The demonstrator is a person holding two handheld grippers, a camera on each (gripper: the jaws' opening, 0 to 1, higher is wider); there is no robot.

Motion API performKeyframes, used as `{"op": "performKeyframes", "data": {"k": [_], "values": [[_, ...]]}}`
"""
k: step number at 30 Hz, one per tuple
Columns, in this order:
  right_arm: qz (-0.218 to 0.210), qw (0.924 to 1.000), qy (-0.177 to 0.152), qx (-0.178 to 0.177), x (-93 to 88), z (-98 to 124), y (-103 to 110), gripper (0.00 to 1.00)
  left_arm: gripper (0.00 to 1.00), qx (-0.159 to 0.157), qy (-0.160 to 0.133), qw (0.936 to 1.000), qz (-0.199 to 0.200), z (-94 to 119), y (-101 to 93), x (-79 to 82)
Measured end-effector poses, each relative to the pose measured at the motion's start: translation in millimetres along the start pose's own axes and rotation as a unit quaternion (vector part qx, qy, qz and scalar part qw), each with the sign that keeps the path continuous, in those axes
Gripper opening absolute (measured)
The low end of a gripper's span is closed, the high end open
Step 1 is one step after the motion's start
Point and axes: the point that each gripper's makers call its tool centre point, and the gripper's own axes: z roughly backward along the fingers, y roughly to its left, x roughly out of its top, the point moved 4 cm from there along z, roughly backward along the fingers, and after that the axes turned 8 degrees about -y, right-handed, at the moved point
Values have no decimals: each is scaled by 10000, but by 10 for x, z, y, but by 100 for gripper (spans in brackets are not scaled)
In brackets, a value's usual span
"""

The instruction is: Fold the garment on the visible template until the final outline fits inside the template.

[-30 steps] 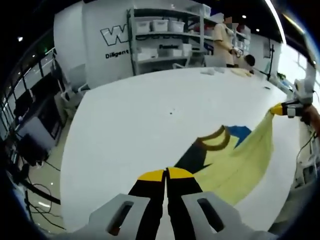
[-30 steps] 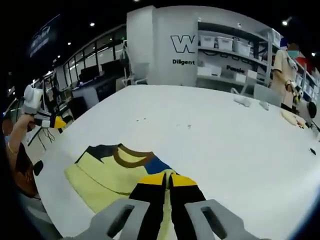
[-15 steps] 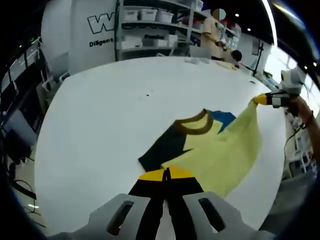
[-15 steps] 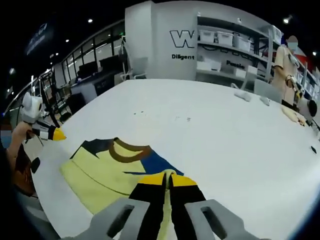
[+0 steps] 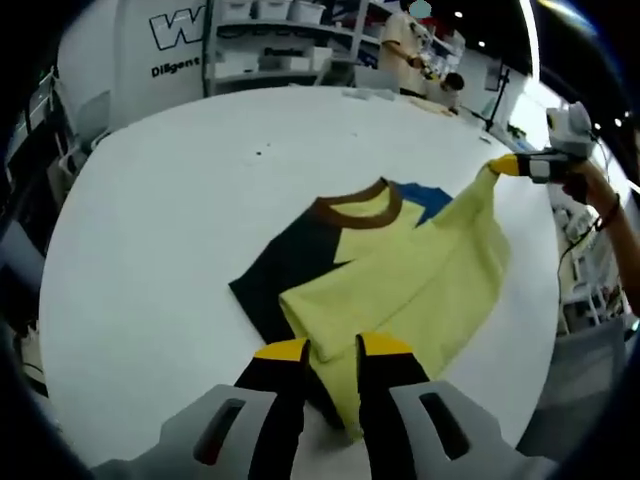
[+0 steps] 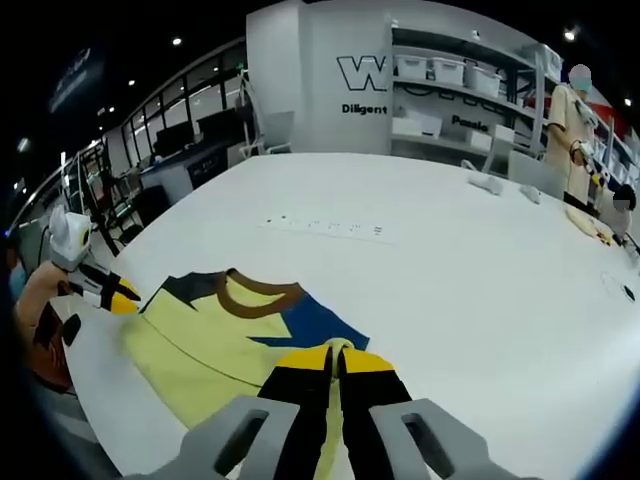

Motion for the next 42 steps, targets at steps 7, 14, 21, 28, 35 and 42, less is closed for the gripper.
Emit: {"op": "performKeyframes", "data": {"k": [7,14,21,28,35,42], "values": [[-12,10000,30,20,-22,-5,-5,0,22,-39,93,9999,123,-98,16,-93],[-3,10000,90,17,-68,-7,-8,0,19,-49,163,9993,333,-209,17,-134],[-2,9999,115,0,-95,-2,-20,0,3,62,160,9992,349,-229,40,-144],[9,9999,145,-32,-105,39,-38,0,2,31,-138,9994,313,-111,-13,-9],[17,9999,96,-47,-59,100,-35,0,2,117,-688,9961,547,72,35,233],[7,10000,-12,-54,45,135,-24,0,2,436,-1148,9917,378,256,161,523]]}}
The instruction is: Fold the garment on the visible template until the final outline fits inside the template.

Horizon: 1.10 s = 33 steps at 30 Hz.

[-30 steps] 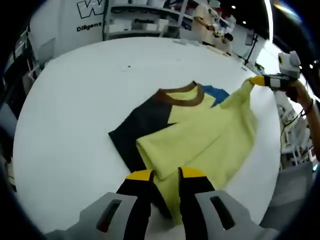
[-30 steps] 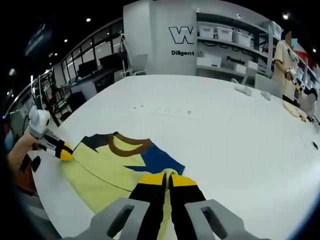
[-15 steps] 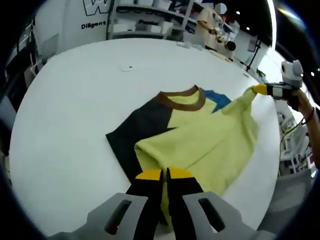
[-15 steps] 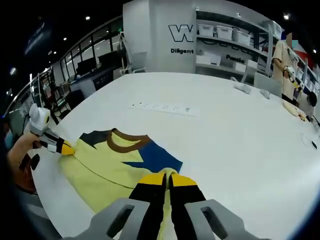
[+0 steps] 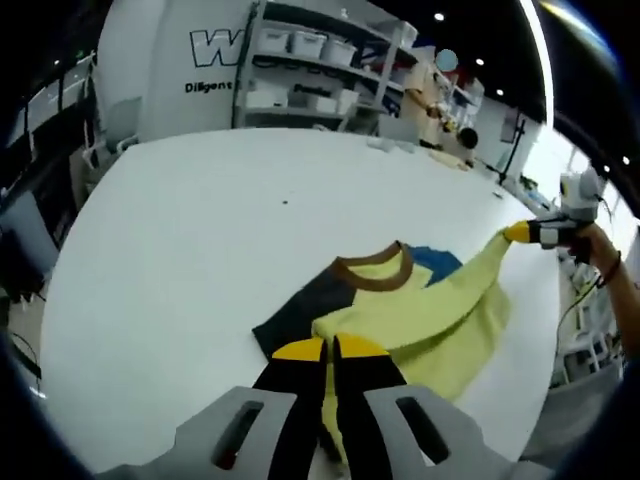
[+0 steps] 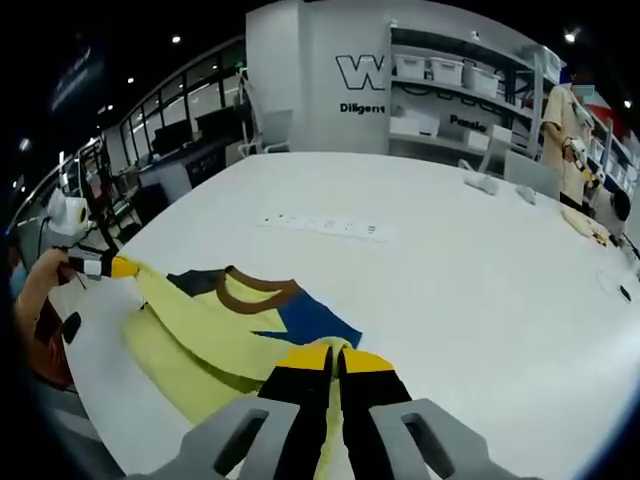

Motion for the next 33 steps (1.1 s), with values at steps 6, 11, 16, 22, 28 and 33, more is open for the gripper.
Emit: {"op": "performKeyframes", "data": {"k": [6,11,16,22,28,33], "values": [[-38,9999,-166,0,129,-18,45,0,2,249,-390,9989,123,108,85,244],[-594,9977,-276,163,205,-116,73,0,2,346,-381,9985,170,42,150,234],[-659,9976,-191,-46,223,-220,-2,0,2,446,-453,9978,194,-140,243,237],[-756,9969,8,-199,149,-426,-79,0,2,629,-250,9974,257,-368,370,162],[-1074,9939,250,20,-20,-606,-153,0,2,727,-86,9969,294,-516,418,52],[-1101,9934,328,12,-104,-709,-244,0,2,866,-25,9948,539,-590,505,-15]]}}
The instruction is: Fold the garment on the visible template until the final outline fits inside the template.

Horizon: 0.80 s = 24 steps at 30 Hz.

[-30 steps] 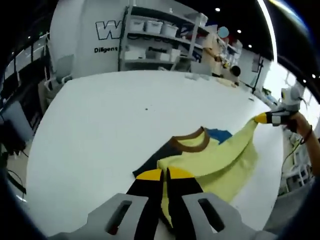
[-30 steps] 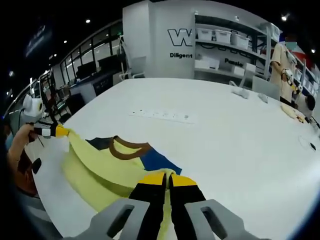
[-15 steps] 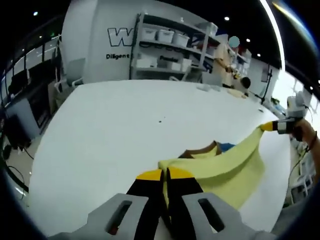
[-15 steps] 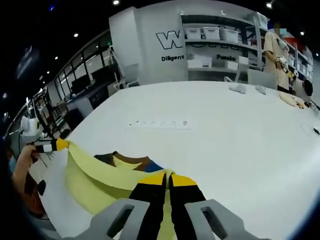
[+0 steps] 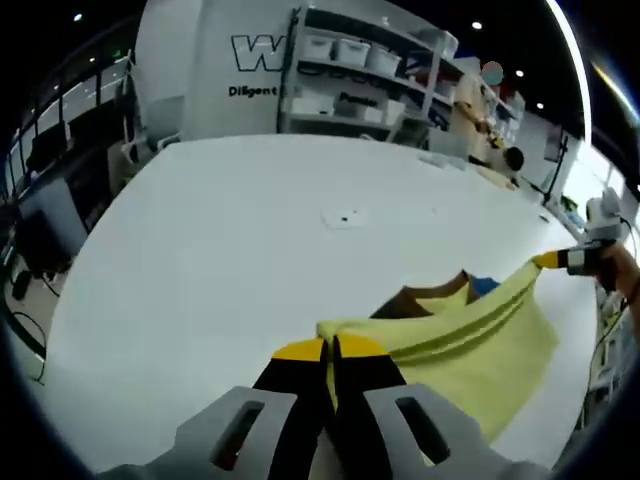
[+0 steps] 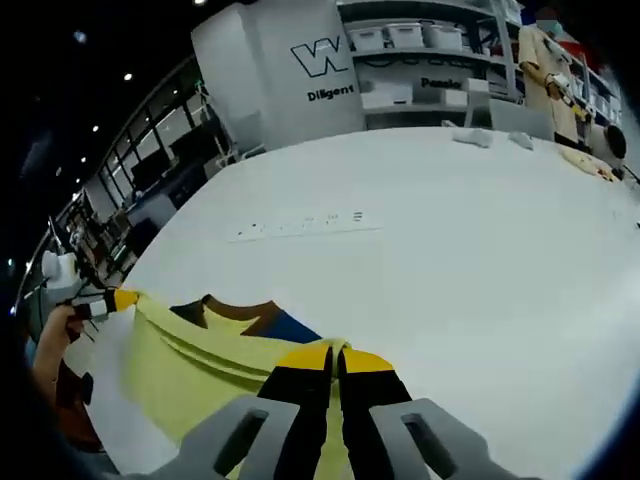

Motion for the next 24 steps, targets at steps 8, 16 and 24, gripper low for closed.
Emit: {"op": "performKeyframes", "data": {"k": [8,16,24], "values": [[-92,10000,18,22,-88,-205,-76,0,2,260,-104,9979,588,-127,69,-127],[29,10000,37,54,-254,-345,-129,0,2,350,4,9970,686,-220,126,-307],[316,9994,107,99,-325,-424,-160,0,2,404,76,9970,649,-244,128,-390]]}}
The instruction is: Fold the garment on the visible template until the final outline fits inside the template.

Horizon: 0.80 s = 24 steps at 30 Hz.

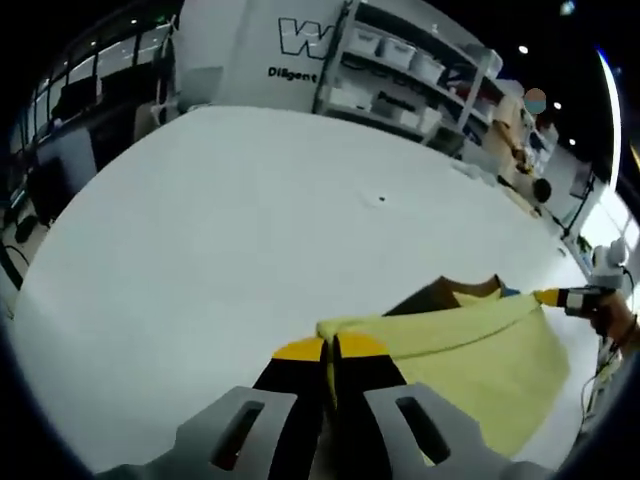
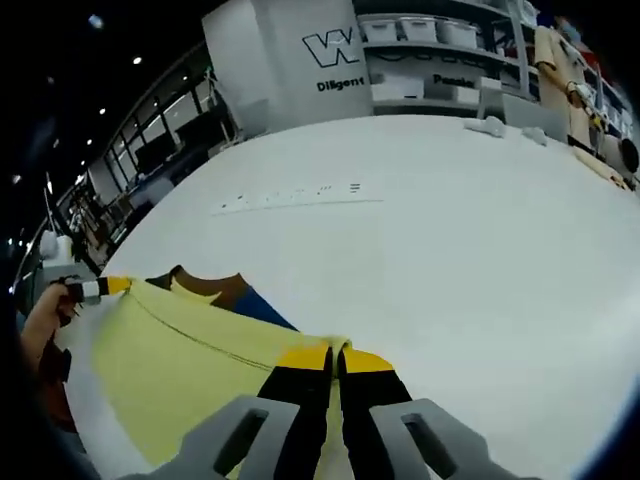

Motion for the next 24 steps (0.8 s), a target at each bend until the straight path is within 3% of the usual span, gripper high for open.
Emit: {"op": "performKeyframes", "data": {"k": [7,10,12,14,16,18,19,20,22,23,24], "values": [[-54,10000,12,-58,-17,-35,-10,0,3,6,6,9996,-292,7,-36,17],[-10,10000,-58,67,52,27,34,0,5,-222,-125,9962,-830,67,-87,138],[466,9987,-144,170,112,83,59,10,7,-547,-188,9904,-1253,108,-140,220],[981,9949,-97,204,136,144,68,20,15,-768,-103,9875,-1374,150,-163,242],[1351,9904,-60,289,148,183,90,25,22,-1075,-191,9789,-1730,187,-188,302],[1652,9856,55,347,139,221,109,29,25,-1417,-149,9639,-2250,230,-228,310],[1782,9832,100,376,131,233,116,31,27,-1411,-104,9632,-2287,245,-222,301],[1903,9806,206,416,110,253,124,33,29,-1625,-18,9578,-2369,263,-255,273],[2336,9710,248,440,103,270,115,35,32,-1762,-15,9482,-2644,276,-260,268],[2487,9671,274,464,95,277,115,36,33,-1813,-18,9417,-2835,277,-261,266],[2688,9613,321,517,84,284,115,36,35,-1861,-25,9300,-3171,275,-255,260]]}}
